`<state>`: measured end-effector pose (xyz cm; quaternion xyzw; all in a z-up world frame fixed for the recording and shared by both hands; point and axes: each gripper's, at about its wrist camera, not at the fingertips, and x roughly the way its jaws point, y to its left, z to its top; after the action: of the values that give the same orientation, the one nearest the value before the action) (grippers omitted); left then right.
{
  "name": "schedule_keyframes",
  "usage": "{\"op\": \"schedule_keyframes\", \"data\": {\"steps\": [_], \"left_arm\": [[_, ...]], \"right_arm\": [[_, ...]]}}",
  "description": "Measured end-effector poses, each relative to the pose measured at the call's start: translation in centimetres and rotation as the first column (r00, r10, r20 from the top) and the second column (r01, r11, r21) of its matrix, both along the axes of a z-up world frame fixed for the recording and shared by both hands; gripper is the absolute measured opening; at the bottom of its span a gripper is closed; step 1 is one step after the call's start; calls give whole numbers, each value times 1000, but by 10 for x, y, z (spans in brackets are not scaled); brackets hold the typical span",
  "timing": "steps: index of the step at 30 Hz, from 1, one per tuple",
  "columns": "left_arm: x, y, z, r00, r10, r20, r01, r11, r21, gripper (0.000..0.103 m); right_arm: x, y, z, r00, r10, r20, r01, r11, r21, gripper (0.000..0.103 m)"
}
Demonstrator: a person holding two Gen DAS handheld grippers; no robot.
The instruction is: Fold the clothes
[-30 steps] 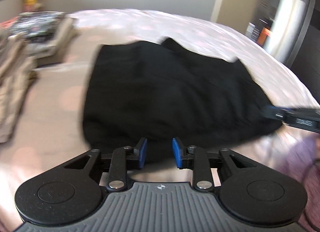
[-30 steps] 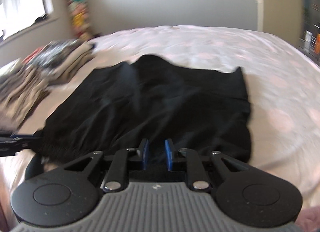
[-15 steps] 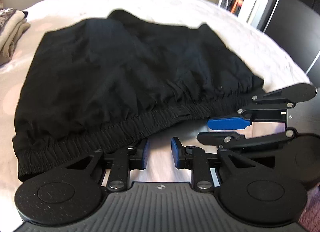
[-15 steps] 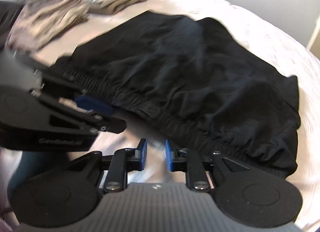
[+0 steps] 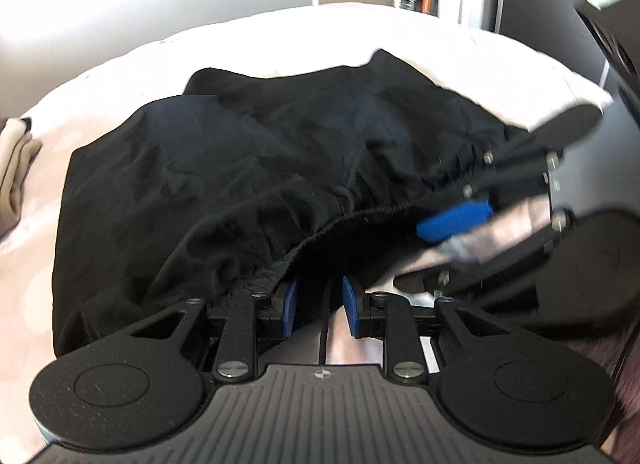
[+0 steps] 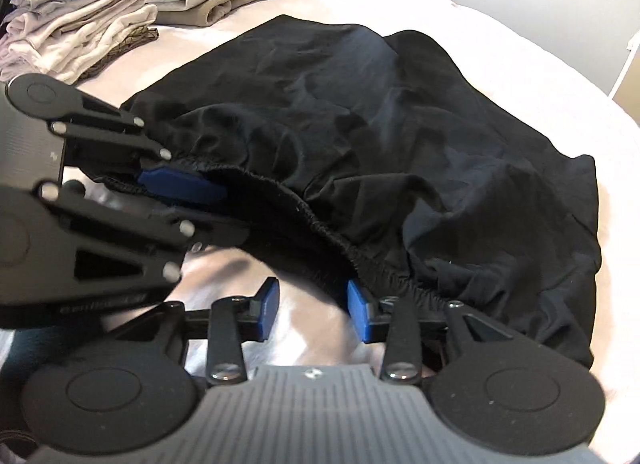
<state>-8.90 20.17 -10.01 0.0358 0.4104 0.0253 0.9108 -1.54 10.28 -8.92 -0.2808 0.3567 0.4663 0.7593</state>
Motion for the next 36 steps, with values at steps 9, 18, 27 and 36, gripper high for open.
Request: {"op": "schedule_keyframes", "data": {"steps": [9, 18, 27, 36], "left_arm": [[-7, 2, -10, 997, -68, -20, 68, 998, -7, 30], [-8, -10, -14, 997, -77, -24, 80, 981, 175, 6], [-8, -16, -10, 995, -95, -23, 98, 962, 256, 2], [-11, -29, -15, 979, -200, -44, 202, 906, 372, 19]], "right_arm": [[14, 1, -6, 998, -55, -26, 55, 999, -1, 9], [10, -38, 17, 986, -66, -156, 85, 989, 118, 0], [-7, -18, 16, 995, 90, -39, -86, 993, 75, 28], [-20, 6, 10, 966, 216, 140, -212, 976, -44, 33]]}}
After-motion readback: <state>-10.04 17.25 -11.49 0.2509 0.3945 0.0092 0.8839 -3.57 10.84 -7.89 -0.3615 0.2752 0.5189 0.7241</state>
